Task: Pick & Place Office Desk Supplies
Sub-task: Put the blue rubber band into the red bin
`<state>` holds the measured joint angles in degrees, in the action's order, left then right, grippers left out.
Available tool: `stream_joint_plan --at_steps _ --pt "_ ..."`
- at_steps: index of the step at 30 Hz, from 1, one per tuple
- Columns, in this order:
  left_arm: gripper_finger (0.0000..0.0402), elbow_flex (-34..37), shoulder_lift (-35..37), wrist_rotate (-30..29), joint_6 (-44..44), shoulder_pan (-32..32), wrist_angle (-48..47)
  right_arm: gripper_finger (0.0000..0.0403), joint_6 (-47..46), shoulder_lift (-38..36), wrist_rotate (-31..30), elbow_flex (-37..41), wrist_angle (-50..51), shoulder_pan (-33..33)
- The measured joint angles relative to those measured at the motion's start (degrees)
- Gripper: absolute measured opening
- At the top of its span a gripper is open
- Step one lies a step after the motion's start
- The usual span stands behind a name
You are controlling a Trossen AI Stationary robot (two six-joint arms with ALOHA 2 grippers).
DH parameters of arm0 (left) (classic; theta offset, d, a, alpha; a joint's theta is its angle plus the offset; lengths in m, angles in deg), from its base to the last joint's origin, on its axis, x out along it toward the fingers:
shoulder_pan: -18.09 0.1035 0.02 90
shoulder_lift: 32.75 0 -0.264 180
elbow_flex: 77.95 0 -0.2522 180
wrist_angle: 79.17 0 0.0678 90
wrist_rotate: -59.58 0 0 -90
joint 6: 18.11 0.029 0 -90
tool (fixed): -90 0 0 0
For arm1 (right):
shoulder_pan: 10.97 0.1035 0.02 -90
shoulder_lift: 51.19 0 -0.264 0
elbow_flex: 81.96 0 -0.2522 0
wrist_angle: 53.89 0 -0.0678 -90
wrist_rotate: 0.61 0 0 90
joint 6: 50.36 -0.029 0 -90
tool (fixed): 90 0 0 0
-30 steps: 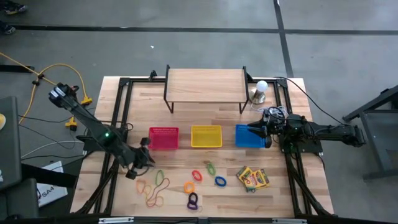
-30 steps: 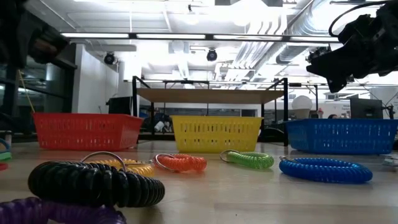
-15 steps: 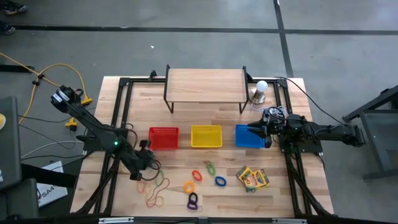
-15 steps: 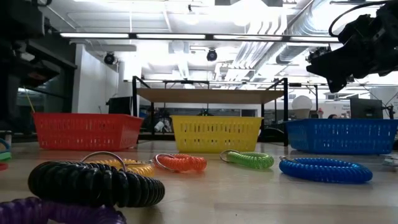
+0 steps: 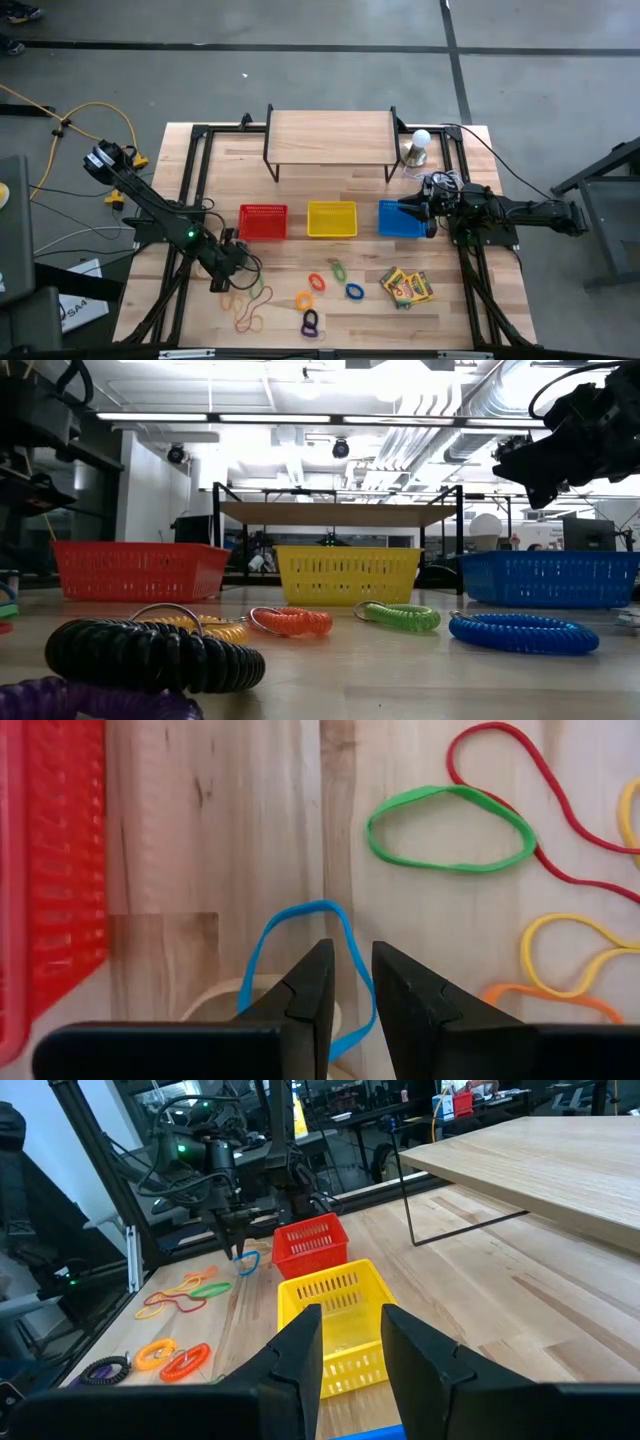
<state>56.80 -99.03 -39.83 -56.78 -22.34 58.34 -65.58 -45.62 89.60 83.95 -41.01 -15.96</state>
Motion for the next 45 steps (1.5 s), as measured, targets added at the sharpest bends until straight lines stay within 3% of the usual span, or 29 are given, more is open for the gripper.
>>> stream_joint_plan --at_steps 32,45 --pt "0.0067 0.0 -6.3 1.6 -3.4 0.0 2.6 0.0094 0.0 0.0 0.0 0.0 -0.1 0.0" --pt "0.0009 0.0 -6.3 1.7 -3.4 0.0 2.6 0.0094 0.0 0.0 0.0 0.0 -0.1 0.0"
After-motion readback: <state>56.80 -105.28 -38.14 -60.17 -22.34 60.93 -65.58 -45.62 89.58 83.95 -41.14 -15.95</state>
